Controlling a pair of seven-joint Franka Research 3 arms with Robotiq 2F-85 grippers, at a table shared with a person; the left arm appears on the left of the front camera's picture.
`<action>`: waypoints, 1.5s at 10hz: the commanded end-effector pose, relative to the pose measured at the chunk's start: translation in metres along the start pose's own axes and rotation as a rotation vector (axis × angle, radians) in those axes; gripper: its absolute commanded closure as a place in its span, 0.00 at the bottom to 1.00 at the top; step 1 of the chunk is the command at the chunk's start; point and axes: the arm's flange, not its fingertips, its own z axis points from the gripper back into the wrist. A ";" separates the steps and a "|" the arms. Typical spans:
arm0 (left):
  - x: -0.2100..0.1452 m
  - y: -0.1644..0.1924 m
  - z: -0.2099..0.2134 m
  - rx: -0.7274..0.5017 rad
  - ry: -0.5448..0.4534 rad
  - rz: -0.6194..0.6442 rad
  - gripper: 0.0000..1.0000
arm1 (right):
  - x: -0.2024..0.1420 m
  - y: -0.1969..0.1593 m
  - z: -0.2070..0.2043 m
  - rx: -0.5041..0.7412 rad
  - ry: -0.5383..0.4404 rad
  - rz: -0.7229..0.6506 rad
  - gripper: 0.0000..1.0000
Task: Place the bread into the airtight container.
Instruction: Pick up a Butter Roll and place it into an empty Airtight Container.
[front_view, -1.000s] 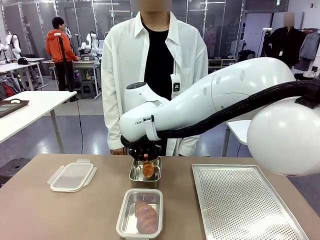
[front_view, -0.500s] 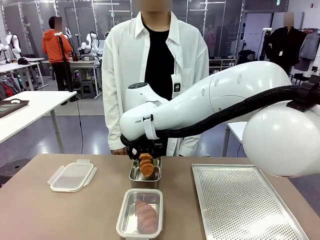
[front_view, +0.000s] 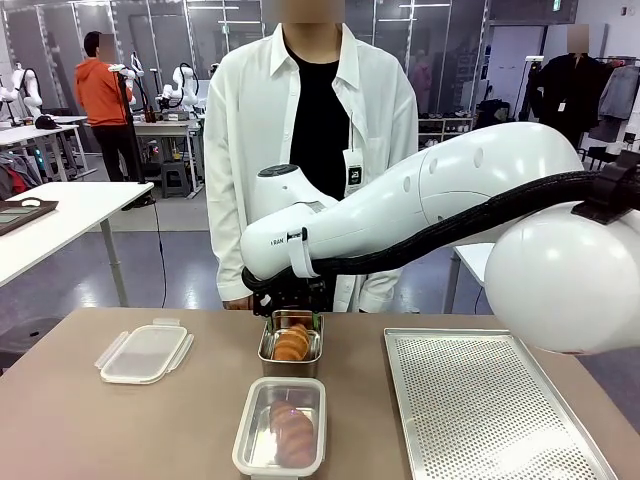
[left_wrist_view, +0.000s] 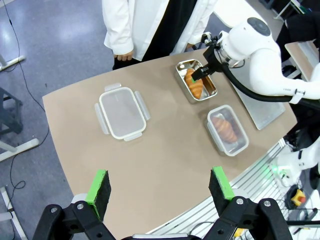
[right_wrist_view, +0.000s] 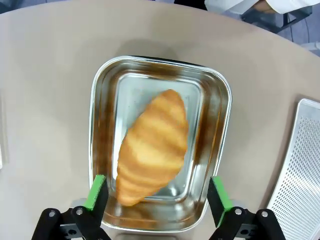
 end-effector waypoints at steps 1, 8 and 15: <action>0.000 0.000 0.001 -0.012 -0.002 -0.016 0.00 | 0.000 0.000 0.000 -0.007 -0.007 -0.008 0.00; 0.000 0.000 0.001 -0.012 -0.002 -0.016 0.00 | 0.000 0.000 0.000 -0.007 -0.007 -0.008 0.00; 0.000 0.000 0.001 -0.012 -0.002 -0.016 0.00 | 0.000 0.001 0.000 -0.005 -0.003 0.001 0.00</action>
